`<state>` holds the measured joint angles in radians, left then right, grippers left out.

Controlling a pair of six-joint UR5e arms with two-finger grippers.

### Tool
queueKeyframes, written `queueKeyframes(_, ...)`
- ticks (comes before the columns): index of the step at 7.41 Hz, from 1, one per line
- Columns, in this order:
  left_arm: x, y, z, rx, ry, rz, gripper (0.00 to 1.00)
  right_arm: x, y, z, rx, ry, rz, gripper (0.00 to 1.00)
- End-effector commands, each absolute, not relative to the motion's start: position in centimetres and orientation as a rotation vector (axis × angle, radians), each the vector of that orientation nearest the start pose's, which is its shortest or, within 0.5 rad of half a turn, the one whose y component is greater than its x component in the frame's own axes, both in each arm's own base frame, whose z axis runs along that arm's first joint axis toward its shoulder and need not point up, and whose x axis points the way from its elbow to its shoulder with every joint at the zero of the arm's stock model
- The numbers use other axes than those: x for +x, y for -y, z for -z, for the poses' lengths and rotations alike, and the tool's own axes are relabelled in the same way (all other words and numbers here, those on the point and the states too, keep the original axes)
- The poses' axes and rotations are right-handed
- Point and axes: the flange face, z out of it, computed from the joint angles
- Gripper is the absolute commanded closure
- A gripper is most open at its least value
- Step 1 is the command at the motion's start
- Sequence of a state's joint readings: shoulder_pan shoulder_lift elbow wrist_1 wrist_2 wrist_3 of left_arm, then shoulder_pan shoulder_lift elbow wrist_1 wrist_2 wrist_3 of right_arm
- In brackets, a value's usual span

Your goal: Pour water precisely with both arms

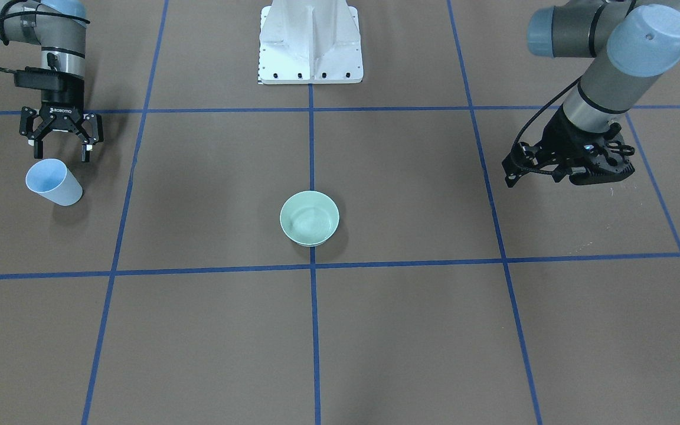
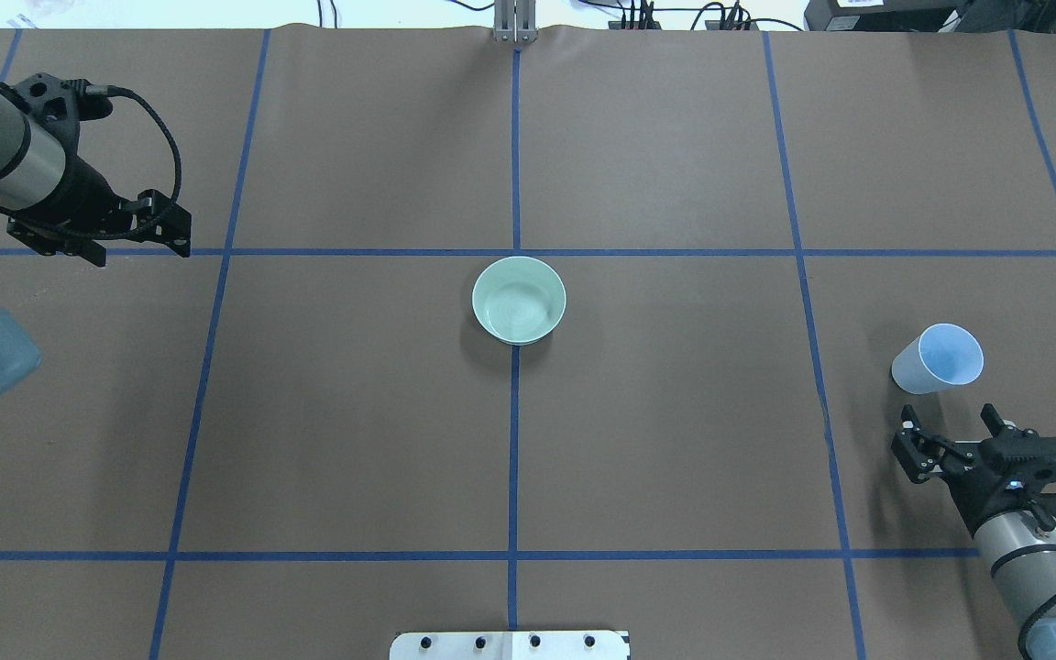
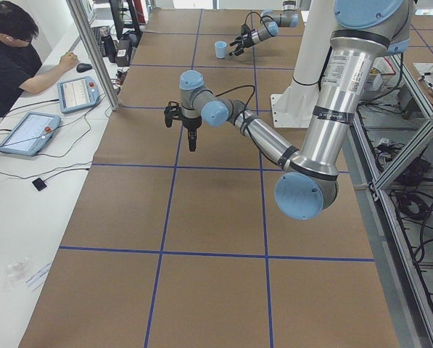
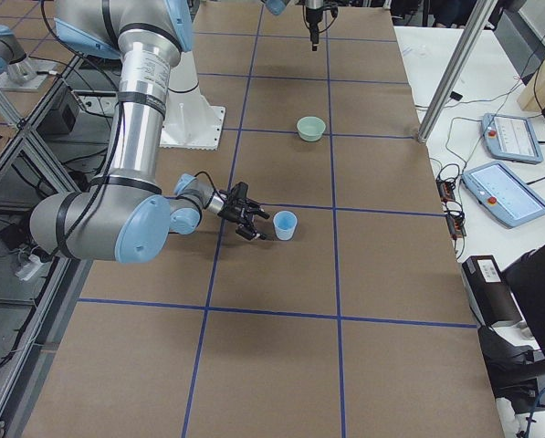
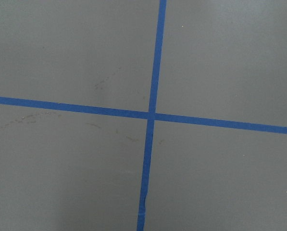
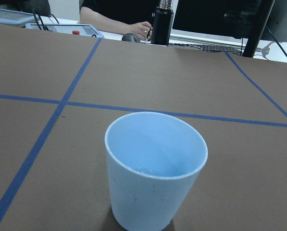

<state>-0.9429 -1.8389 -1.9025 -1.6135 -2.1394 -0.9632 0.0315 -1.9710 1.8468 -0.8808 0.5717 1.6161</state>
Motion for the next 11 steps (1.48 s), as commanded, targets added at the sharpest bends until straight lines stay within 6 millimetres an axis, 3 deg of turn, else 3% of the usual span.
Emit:
queueKeyframes(1, 26.9, 50.7, -35.8, 0.045, -0.83, 0.134, 0.0, -32.9, 24.3, -58.7, 0.993, 0.503, -0.347, 0.01)
queueKeyframes(5, 27.2, 50.9, -36.1, 0.04, -0.826, 0.134, 0.0, -32.6, 26.4, -62.2, 1.02, 0.494, -0.353, 0.01)
queueKeyframes(8, 27.3, 51.1, -36.5, 0.035, -0.821, 0.136, 0.0, -34.3, 27.8, -61.0, 1.018, 0.498, -0.344, 0.01)
queueKeyframes(11, 27.3, 51.1, -36.4, 0.032, -0.822, 0.139, 0.0, -33.5, 28.6, -61.0, 1.028, 0.478, -0.354, 0.01)
